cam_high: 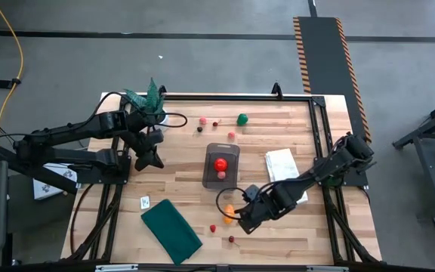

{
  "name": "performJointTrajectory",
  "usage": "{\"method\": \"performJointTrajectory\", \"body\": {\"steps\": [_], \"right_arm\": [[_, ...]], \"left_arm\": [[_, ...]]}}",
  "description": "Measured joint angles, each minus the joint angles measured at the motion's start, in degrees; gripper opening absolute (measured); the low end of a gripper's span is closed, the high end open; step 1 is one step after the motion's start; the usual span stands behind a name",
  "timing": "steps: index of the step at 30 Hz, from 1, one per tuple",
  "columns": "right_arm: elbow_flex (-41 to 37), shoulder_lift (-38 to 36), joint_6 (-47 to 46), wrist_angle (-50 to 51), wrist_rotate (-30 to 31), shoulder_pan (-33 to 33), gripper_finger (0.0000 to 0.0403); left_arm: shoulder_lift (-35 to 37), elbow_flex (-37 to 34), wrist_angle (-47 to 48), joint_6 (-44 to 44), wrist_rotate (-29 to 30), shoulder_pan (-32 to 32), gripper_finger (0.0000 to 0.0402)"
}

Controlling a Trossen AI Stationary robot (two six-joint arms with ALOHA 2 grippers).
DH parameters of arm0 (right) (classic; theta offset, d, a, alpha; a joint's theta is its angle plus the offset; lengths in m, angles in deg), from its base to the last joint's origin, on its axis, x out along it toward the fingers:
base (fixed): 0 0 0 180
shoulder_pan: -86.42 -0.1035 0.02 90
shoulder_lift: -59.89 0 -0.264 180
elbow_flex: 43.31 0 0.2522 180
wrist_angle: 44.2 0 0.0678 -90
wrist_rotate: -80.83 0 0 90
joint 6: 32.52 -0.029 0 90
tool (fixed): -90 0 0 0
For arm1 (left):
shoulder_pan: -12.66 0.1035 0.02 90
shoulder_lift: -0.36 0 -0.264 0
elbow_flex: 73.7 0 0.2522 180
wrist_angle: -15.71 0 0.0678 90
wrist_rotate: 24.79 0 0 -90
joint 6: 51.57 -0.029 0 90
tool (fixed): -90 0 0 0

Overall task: Pick and placing Produce into tupperware
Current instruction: Put the red cherry into the transparent black bin

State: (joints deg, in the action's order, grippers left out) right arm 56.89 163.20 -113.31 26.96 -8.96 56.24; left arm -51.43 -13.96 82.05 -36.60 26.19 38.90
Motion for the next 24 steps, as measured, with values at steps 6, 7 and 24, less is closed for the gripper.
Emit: {"method": "performJointTrajectory", "body": {"steps": [6, 7, 24], "right_arm": [[0.0, 0.3, -1.1, -1.2, 3.2, 0.0, 0.0181], [0.0, 0.5, -0.9, -1.1, 3.8, 0.0, 0.0181], [0.0, 4.1, 0.2, -1.1, 2.9, 0.0, 0.0181]], "left_arm": [[0.0, 0.0, 0.0, 0.3, 1.4, 0.0, 0.0003], [0.0, 0.0, -0.1, 0.0, 2.0, 0.0, 0.0003], [-0.2, 0.0, -0.9, -6.6, 15.7, -9.8, 0.0003]]}}
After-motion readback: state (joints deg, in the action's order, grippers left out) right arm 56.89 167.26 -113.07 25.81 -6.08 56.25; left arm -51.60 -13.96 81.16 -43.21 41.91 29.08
